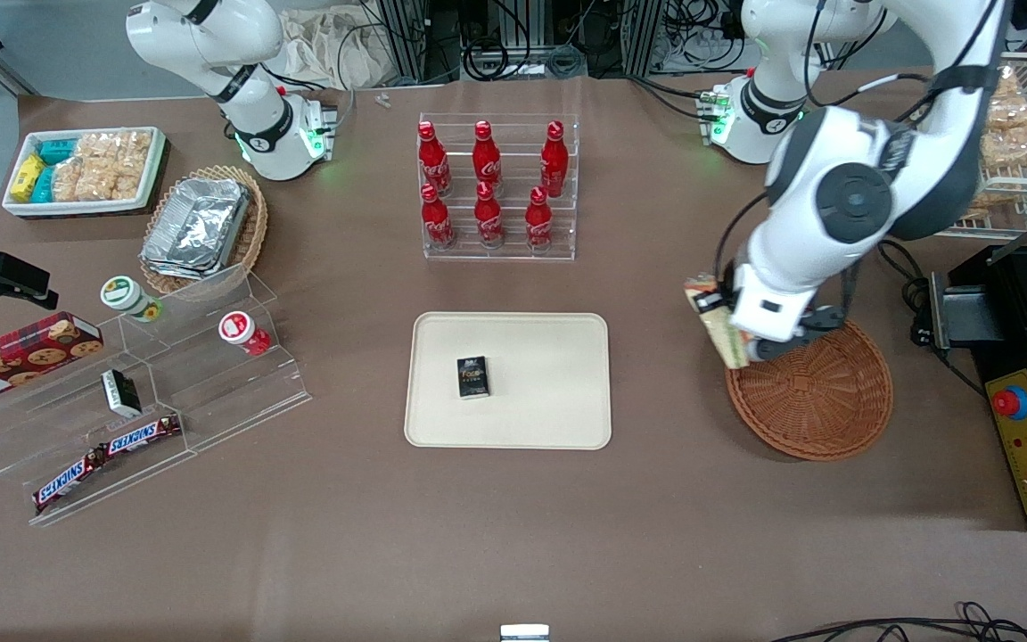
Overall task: Place sandwich from basket to tray
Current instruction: 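Lift the sandwich with the left gripper and carry it over the cream tray, then lower the sandwich onto the tray beside the black box and open the left gripper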
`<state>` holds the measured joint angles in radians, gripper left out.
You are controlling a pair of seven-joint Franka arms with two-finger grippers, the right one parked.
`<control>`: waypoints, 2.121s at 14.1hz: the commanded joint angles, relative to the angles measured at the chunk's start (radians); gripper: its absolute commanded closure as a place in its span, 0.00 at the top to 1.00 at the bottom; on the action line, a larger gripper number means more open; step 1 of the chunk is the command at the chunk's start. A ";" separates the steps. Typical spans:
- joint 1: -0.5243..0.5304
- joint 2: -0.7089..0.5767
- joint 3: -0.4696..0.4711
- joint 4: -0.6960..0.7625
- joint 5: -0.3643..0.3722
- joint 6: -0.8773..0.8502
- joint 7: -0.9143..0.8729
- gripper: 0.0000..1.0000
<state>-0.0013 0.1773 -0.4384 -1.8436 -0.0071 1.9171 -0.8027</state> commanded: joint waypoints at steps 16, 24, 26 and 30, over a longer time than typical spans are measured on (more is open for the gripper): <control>-0.209 0.442 -0.028 0.038 0.292 0.516 -0.026 0.15; -0.175 0.302 -0.029 0.035 0.269 0.479 -0.062 1.00; -0.132 0.214 -0.031 0.044 0.247 0.395 -0.064 1.00; -0.106 0.105 -0.025 0.137 0.164 0.142 0.022 1.00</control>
<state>-0.1083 0.3289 -0.4660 -1.7366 0.1984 2.1581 -0.8278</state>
